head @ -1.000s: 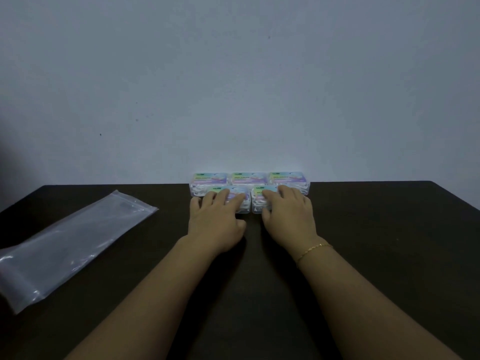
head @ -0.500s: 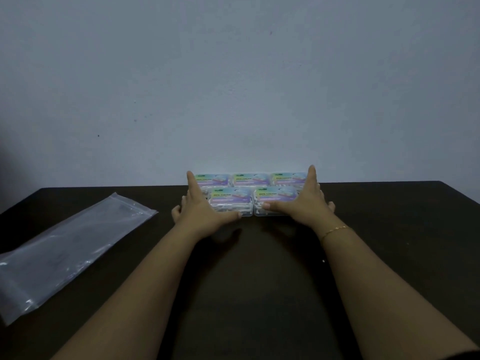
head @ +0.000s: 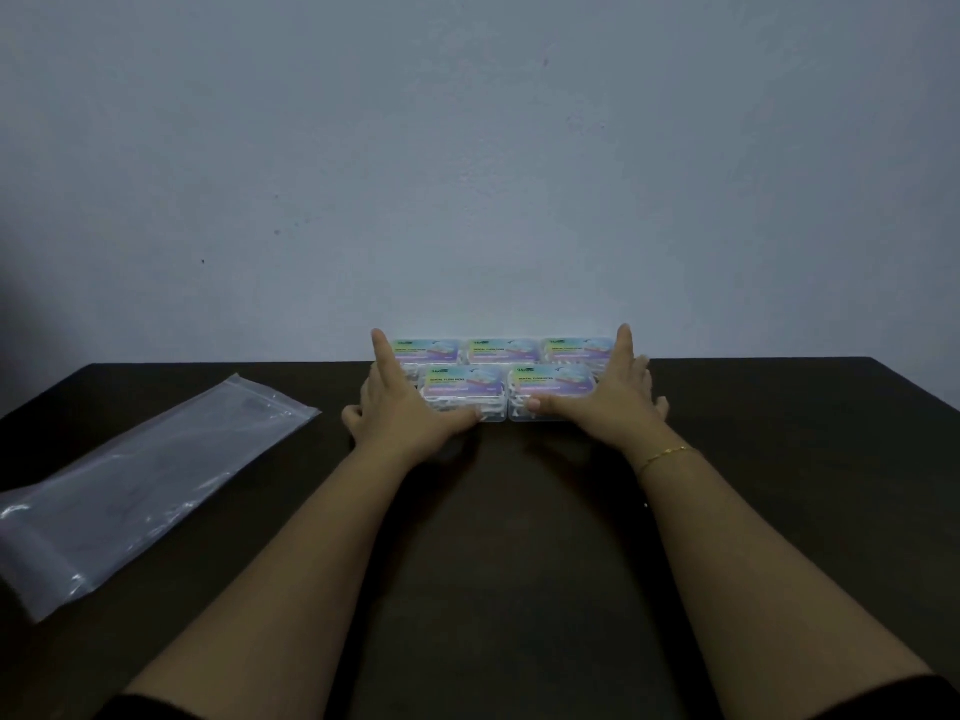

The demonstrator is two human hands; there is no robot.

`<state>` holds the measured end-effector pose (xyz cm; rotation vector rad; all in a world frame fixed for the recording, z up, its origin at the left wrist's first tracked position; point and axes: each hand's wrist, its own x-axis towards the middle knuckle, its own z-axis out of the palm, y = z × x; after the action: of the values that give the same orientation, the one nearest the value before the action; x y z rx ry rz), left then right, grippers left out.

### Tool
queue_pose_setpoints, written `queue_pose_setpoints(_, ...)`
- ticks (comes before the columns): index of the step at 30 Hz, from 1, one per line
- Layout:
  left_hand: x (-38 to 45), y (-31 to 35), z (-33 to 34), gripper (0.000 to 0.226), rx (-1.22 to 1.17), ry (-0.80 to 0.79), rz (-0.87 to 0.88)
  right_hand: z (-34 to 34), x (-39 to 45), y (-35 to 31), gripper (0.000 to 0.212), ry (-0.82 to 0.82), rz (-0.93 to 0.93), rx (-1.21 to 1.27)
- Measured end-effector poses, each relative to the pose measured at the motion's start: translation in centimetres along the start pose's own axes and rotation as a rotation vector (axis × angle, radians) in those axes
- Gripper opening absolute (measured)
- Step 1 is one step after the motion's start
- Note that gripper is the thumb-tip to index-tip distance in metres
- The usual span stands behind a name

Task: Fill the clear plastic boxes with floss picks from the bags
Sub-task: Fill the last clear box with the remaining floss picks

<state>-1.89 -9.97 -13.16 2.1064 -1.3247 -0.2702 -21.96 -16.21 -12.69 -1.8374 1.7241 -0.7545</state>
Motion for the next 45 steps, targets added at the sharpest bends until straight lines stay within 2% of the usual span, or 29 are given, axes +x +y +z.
queue_pose_setpoints(4, -1.7, -0.1, -1.0, 0.133, 0.127, 0.013, 0.034, -0.1, -1.8, -0.3, 0.138, 0.040, -0.012, -0.061)
queue_pose_setpoints(7, -3.3, -0.7, -1.9, 0.124, 0.213, 0.029, 0.061, 0.4, -3.5, -0.9, 0.135, 0.069, -0.039, -0.134)
queue_pose_setpoints(13, -7.0, -3.2, -4.6, 0.096, 0.386, -0.012, 0.045, 1.7, -7.4, -3.3, 0.108, 0.208, -0.201, -0.212)
queue_pose_setpoints(19, -9.2, -5.6, -8.0, 0.075, 0.549, -0.098, -0.038, 4.2, -11.2, -6.8, 0.093, 0.134, -0.420, -0.333)
queue_pose_setpoints(24, -9.3, -8.1, -9.7, 0.074, 0.555, -0.129, -0.163, 6.4, -13.2, -8.7, 0.087, 0.052, -0.510, -0.359)
queue_pose_setpoints(34, -7.5, -9.7, -8.8, 0.084, 0.570, -0.094, -0.217, 8.5, -13.9, -9.6, 0.086, -0.040, -0.539, -0.381)
queue_pose_setpoints(40, -6.9, -10.1, -9.0, 0.054, 0.461, 0.062, -0.209, 8.1, -13.6, -9.2, 0.086, -0.128, -0.458, -0.353)
queue_pose_setpoints(45, -7.8, -9.6, -9.1, 0.043, 0.322, 0.039, -0.208, 6.8, -14.0, -8.6, 0.080, -0.133, -0.434, -0.288)
